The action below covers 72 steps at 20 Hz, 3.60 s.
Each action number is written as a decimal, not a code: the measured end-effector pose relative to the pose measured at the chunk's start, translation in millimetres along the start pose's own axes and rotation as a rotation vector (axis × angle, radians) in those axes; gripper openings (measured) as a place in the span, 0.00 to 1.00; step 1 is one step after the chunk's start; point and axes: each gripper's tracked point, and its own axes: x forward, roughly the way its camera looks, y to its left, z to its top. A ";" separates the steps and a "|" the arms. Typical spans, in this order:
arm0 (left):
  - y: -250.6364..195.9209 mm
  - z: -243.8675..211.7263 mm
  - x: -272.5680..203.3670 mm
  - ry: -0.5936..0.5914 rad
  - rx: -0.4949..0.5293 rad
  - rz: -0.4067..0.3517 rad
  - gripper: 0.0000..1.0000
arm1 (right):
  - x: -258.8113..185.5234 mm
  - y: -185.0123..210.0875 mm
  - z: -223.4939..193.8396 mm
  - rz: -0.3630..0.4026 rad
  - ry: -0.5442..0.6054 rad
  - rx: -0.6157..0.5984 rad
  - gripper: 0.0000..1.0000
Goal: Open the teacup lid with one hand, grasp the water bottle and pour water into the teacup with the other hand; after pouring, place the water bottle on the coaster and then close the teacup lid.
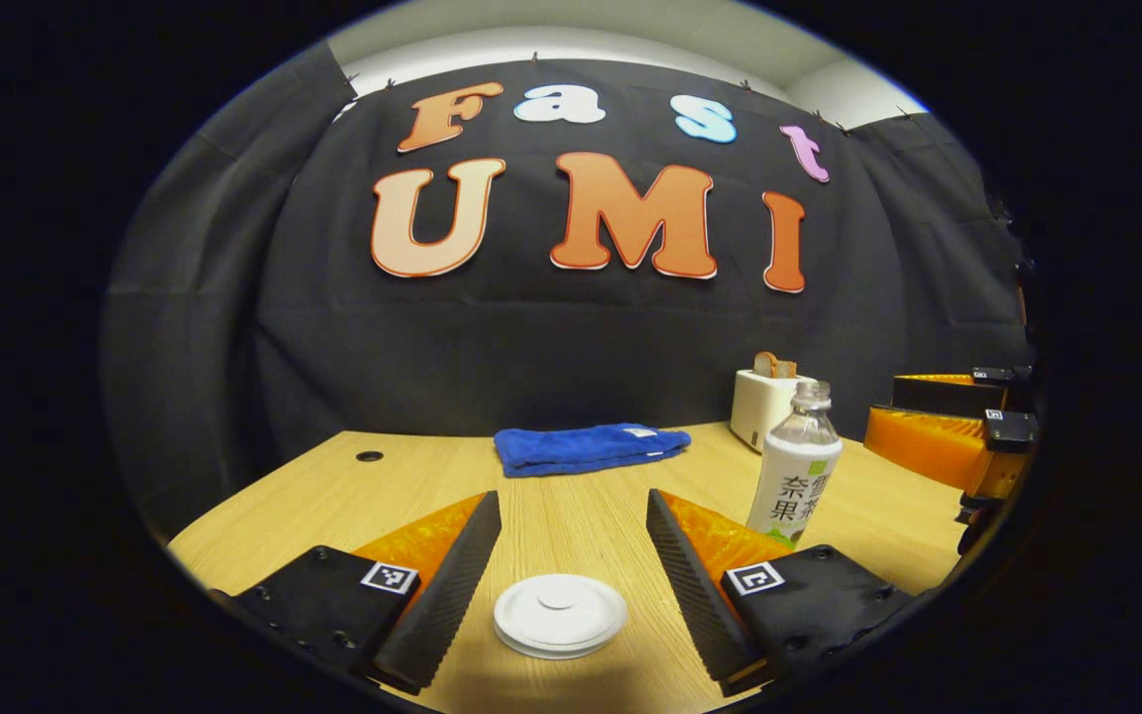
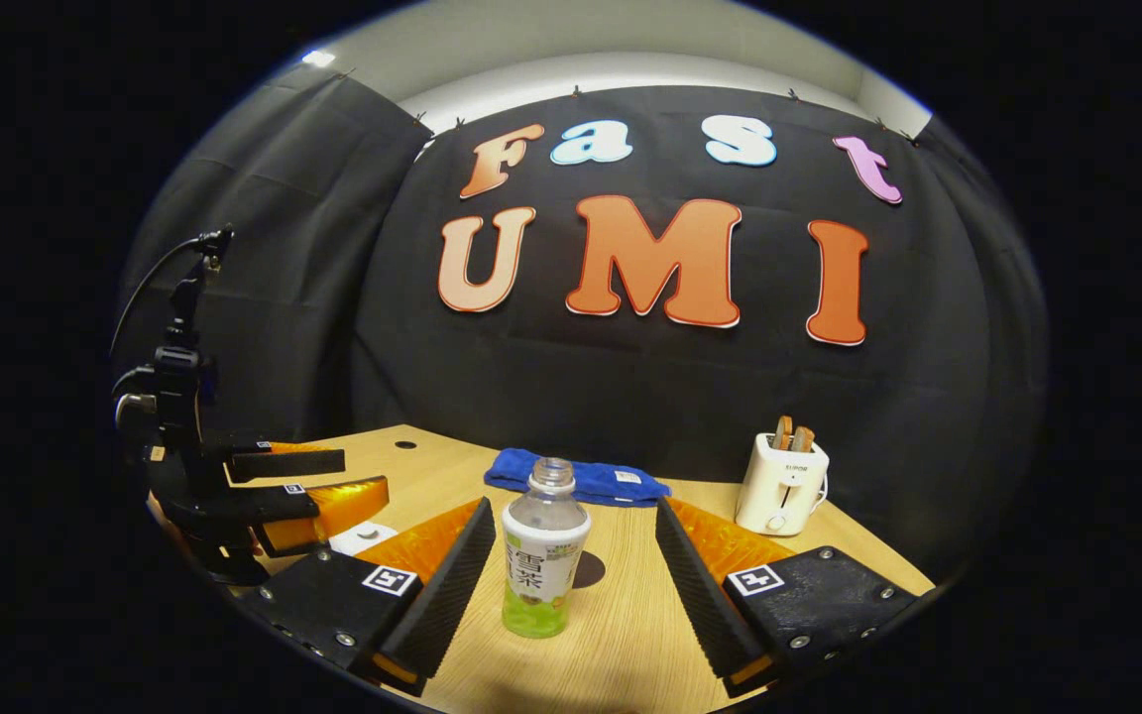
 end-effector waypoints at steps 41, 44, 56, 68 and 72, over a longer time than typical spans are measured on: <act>52.0 -12.2 15.6 -0.004 0.002 0.132 0.32 | 56.3 26.5 -83.7 0.074 0.210 0.006 0.93; 68.3 -9.9 10.1 -0.010 0.002 0.166 0.32 | 59.2 30.1 -93.0 0.068 0.258 0.001 0.82; 126.5 -17.7 -18.2 0.020 -0.010 0.264 0.32 | 63.6 37.2 -67.9 0.037 0.251 -0.263 0.65; 154.9 -25.4 -48.7 0.028 0.031 0.315 0.33 | 71.0 37.0 -55.0 -0.043 0.191 -0.752 0.64; 161.6 -30.4 -53.9 0.038 0.039 0.320 0.33 | 75.8 47.9 -49.4 -0.043 0.152 -0.922 0.64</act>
